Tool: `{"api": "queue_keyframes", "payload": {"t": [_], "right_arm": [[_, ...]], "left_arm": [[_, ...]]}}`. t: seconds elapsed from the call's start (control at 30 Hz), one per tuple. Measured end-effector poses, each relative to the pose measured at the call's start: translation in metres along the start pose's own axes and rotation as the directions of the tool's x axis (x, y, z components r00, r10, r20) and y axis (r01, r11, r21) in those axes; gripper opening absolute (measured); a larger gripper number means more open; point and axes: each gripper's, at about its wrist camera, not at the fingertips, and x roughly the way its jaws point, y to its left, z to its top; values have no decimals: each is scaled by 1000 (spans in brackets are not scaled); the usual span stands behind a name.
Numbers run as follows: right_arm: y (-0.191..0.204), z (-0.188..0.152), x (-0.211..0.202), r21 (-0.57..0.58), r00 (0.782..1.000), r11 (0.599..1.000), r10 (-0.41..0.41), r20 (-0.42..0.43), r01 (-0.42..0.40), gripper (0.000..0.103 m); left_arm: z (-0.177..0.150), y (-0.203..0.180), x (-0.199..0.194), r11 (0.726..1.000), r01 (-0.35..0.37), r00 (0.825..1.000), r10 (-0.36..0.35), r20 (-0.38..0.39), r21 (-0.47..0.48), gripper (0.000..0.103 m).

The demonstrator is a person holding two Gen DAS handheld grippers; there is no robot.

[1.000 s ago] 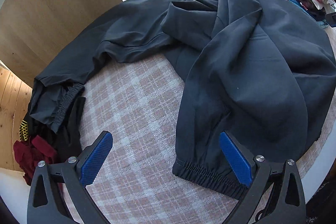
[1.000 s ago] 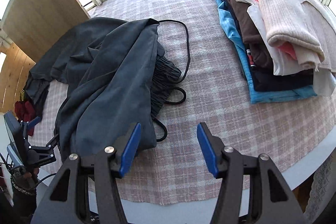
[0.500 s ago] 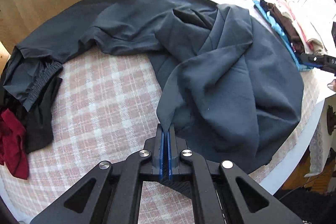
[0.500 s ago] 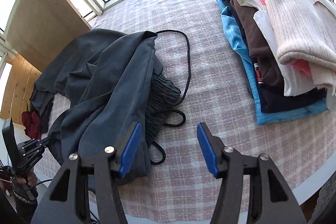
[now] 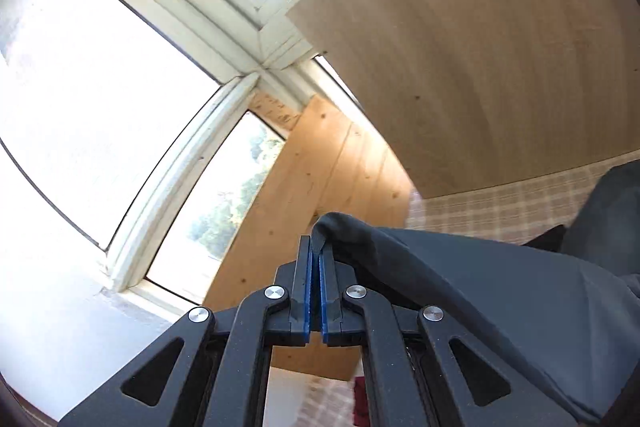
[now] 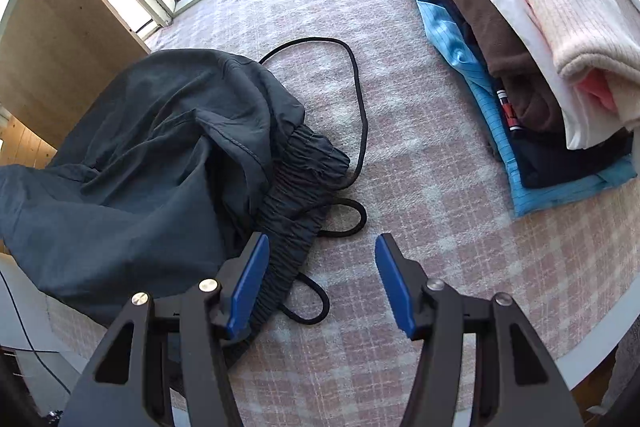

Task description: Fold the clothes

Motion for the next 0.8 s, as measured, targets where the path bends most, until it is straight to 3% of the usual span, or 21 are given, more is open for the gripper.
{"api": "queue_keyframes", "payload": {"t": [0.2, 0.27, 0.33, 0.43, 0.57, 0.7, 0.8], "right_arm": [[4, 10, 37, 18, 998, 998, -55, -43, 56, 55], [5, 10, 44, 11, 996, 997, -71, -51, 72, 55], [7, 9, 46, 6, 996, 997, -78, -47, 78, 56], [10, 10, 47, -2, 996, 997, -79, -38, 79, 57], [9, 15, 40, -8, 999, 999, -39, -12, 39, 57], [2, 13, 29, 13, 1000, 1000, 4, -2, -4, 57], [11, 3, 27, -27, 1000, 1000, 13, -17, -14, 57]], "left_arm": [[-31, -16, 9, 995, 51, 999, -50, -6, 84, 9], [-42, -30, 4, 988, 26, 1000, -27, 6, 150, 24], [-51, -42, -1, 978, 15, 1000, -20, 22, 209, 53], [-65, -52, -3, 963, 30, 999, -32, 5, 267, 54], [-95, -43, -6, 956, -12, 999, 23, -34, 294, 54], [-116, -25, -52, 957, 30, 1000, -31, -2, 290, 54], [-121, -32, -109, 950, 125, 988, -146, 53, 287, 53]]}}
